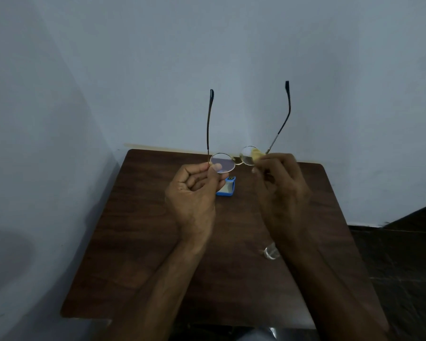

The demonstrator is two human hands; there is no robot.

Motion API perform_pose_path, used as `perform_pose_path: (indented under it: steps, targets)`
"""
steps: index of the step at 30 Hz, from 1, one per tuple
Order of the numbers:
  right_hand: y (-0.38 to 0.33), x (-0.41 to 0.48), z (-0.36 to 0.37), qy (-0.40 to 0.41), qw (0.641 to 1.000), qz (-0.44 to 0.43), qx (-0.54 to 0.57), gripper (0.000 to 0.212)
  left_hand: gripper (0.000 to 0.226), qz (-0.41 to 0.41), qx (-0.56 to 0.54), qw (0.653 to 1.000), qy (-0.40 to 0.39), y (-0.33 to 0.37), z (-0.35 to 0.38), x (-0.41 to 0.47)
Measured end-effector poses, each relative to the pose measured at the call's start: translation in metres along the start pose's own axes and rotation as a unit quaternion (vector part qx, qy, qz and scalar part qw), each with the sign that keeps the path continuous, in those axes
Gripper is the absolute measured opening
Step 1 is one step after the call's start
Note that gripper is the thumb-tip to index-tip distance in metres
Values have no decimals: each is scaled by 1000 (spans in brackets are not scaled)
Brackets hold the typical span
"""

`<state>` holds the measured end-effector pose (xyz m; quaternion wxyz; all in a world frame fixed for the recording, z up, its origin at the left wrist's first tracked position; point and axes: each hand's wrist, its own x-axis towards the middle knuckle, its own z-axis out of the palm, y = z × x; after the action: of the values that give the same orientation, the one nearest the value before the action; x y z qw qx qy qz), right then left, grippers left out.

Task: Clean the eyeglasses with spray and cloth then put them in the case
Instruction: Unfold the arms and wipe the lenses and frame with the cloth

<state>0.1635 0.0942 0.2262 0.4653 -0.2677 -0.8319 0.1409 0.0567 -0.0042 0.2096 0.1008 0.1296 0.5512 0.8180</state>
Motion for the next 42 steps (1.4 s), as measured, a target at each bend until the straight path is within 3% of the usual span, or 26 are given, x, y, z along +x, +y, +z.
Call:
perform_pose_path:
  steps: [2,7,13,20,24,29,33,38,42]
  targets:
    - [4,5,-2,2,1000,22,9,8,17,10,8,1000,-7,-1,0,-2]
    - [-10,-2,-1,-63,998,-21,-13,12,16,34,31,999,-8,-5,-2,0]
    - [-7,11,-1,-44,994,11,-103,8,18,119,113,986,-39,-7,-5,-4]
    - [-8,26,2,-29,996,30,-77,7,19,215,195,956,-48,-1,-5,-1]
    - [-12,23,4,-59,997,-8,-52,10,20,224,193,954,-47,-3,-7,1]
    - [-2,33,1,-27,996,36,-77,12,17,223,186,955,-53,-1,-4,-2]
    - [-16,25,2,-55,995,-10,-82,11,16,222,182,956,-58,-6,-5,0]
    - [-1,31,-3,-62,990,47,-121,5,13,212,176,960,-54,-6,-3,-5]
    - [-18,27,-7,-53,994,-2,-98,7,15,215,183,957,-65,-9,-1,-5]
